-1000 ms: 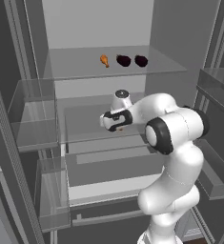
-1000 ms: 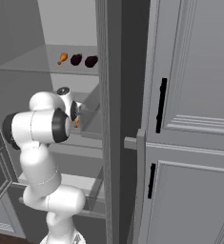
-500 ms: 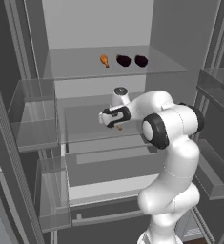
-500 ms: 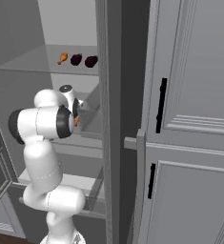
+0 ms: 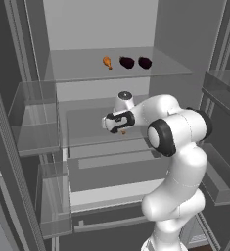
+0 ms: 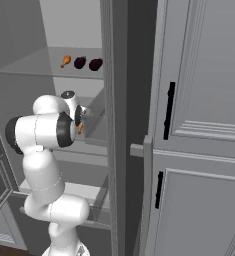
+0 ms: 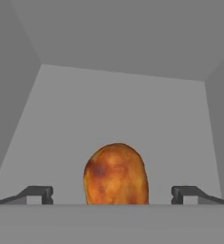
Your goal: Place one eggplant and one chicken drumstick in each tupperware on the nearby counter, to pack two identical lunches.
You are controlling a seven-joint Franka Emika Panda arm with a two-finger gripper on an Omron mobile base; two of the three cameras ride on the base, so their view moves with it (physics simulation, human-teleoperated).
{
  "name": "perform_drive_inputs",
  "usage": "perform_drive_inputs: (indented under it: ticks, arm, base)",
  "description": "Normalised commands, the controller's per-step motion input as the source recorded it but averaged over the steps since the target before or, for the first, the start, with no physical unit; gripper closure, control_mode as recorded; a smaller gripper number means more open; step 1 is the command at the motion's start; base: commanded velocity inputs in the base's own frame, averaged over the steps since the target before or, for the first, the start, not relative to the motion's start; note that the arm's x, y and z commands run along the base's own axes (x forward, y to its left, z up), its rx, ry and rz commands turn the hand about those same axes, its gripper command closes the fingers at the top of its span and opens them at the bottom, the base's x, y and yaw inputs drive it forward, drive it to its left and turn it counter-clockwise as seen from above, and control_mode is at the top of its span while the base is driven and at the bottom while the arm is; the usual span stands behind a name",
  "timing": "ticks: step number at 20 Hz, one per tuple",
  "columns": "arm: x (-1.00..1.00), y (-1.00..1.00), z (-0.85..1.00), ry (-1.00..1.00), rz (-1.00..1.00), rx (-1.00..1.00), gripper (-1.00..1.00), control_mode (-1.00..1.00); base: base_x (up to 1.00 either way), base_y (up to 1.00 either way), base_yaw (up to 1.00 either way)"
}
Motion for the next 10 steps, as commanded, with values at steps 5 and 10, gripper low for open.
perform_drive_inputs:
  ticks: [5, 10]
  arm:
    - [0.00, 0.00, -0.07, 0.00, 0.00, 0.00, 1.00, -1.00]
    - [0.00, 0.00, 0.00, 0.00, 0.00, 0.00, 1.00, -1.00]
  base:
    - [0.00, 0.00, 0.00]
    - [0.00, 0.00, 0.00]
